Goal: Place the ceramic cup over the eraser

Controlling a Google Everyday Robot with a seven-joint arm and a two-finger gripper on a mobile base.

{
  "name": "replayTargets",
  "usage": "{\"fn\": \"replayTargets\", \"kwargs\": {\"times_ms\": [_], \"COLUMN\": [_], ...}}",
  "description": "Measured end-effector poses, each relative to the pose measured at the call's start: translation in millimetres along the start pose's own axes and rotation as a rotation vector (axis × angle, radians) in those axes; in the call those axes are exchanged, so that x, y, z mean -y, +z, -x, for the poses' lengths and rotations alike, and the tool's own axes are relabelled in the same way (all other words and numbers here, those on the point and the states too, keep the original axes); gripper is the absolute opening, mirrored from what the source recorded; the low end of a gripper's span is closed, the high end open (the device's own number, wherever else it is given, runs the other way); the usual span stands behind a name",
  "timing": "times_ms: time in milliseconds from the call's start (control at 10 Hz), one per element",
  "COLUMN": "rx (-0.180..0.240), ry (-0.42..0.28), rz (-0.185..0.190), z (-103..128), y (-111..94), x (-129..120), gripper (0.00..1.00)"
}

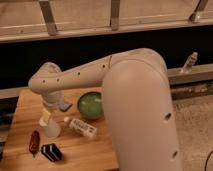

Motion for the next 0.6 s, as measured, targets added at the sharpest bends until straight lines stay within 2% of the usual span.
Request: {"fn": "replayTargets", "kwargs": {"times_ms": [600], "rx": [0.039], "ry": [-0.050], "rz": [0.054], "z": [21.1], "y": [1.7], "x": [-17.0], "gripper": [0.80]}}
